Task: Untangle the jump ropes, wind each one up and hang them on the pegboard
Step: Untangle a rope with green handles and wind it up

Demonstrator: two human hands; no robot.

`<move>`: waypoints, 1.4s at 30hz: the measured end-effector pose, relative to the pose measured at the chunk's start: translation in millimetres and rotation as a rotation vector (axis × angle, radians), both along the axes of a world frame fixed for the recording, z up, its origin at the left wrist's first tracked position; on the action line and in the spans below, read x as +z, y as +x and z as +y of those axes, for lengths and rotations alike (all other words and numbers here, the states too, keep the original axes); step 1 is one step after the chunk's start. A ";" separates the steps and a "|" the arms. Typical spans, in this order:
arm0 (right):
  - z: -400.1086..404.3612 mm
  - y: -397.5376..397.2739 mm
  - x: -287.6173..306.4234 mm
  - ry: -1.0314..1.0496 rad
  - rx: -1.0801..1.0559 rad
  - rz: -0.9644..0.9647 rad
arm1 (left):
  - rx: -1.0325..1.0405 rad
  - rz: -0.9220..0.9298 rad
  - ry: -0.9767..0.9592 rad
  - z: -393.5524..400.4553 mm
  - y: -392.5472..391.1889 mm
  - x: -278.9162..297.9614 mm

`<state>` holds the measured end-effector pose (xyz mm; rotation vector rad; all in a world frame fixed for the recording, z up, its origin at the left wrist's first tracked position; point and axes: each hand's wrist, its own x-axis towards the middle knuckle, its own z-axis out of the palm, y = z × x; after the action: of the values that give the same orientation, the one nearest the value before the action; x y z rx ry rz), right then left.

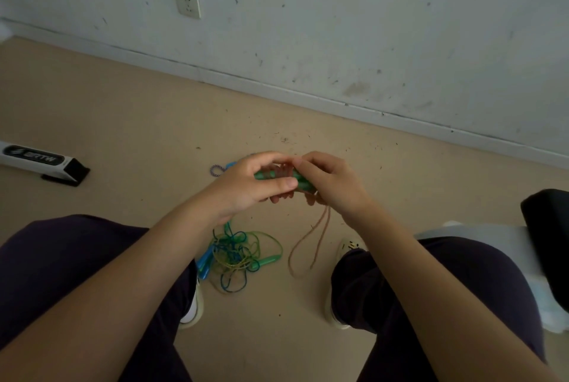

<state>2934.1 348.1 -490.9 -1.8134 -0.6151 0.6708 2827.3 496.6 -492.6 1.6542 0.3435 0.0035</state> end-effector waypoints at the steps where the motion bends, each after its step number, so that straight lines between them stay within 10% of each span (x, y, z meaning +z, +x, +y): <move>1: -0.5 -0.5 1.3 -0.003 0.018 0.025 | 0.047 0.007 0.010 -0.1 0.7 -0.8; 13: 4.2 -11.8 -0.6 -0.167 0.156 -0.065 | 0.370 -0.114 -0.429 18.9 6.6 -2.5; 22: 7.2 -23.6 -0.3 -0.121 0.266 -0.517 | 0.529 -0.059 -0.082 20.7 10.6 -13.0; 34: -10.7 10.6 0.6 0.022 0.146 -0.681 | -0.097 0.131 0.054 11.7 2.1 -5.6; 42: -7.7 10.9 -0.1 0.095 0.069 -0.195 | -0.162 0.149 -0.008 2.6 -3.9 3.3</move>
<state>2944.9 340.4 -491.0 -1.7879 -0.8287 0.5053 2823.4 499.2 -489.2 1.6742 0.3210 -0.2436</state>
